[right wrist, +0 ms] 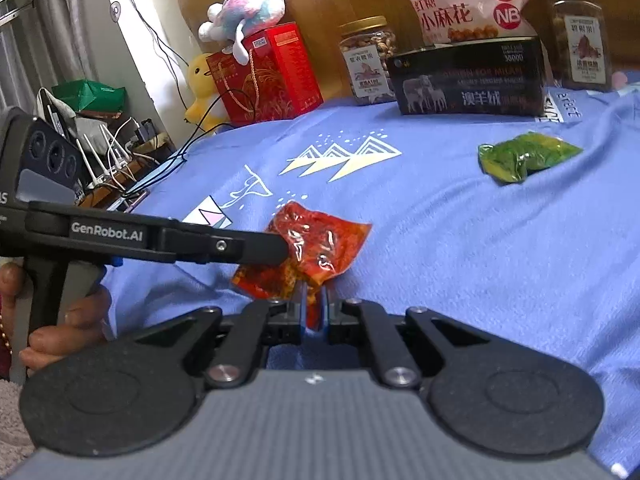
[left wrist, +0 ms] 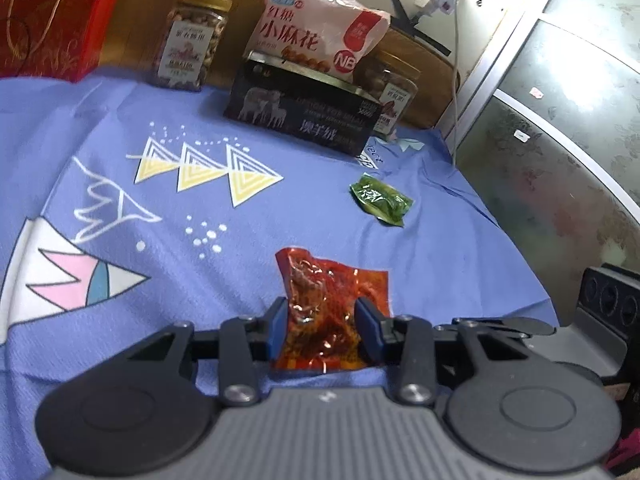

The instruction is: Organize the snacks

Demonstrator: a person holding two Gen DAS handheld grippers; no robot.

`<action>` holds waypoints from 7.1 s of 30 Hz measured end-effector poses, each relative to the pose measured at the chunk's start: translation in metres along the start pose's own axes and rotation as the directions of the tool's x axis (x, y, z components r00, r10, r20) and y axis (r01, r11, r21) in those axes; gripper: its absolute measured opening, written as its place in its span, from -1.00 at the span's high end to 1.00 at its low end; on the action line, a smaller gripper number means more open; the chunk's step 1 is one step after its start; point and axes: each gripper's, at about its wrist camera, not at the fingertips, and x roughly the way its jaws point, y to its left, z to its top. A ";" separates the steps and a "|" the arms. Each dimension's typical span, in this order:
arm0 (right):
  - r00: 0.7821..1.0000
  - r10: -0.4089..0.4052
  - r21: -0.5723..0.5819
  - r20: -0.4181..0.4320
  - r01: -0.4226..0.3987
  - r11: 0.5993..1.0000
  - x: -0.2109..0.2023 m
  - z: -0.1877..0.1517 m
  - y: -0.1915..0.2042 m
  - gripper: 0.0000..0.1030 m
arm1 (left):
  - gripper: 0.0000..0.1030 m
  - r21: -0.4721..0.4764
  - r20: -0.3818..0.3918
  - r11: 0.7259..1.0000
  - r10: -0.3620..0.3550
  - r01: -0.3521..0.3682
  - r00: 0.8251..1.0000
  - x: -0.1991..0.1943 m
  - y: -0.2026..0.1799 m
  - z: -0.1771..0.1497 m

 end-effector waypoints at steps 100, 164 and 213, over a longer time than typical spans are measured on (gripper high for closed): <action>0.995 -0.061 0.381 0.079 0.026 0.924 0.023 0.052 -0.103 0.50 | -0.12 -0.078 -0.046 0.994 0.067 -0.071 0.997 0.069 0.024 0.077; 0.951 -0.187 0.178 0.245 0.146 0.973 0.075 0.171 -0.134 0.78 | 0.53 -0.011 0.043 0.999 0.047 -0.047 0.998 0.161 0.027 0.224; 0.941 -0.302 0.368 0.152 0.229 0.901 -0.023 -0.006 -0.028 -0.54 | -0.56 0.144 0.028 0.891 0.432 -0.431 0.901 0.048 -0.045 0.012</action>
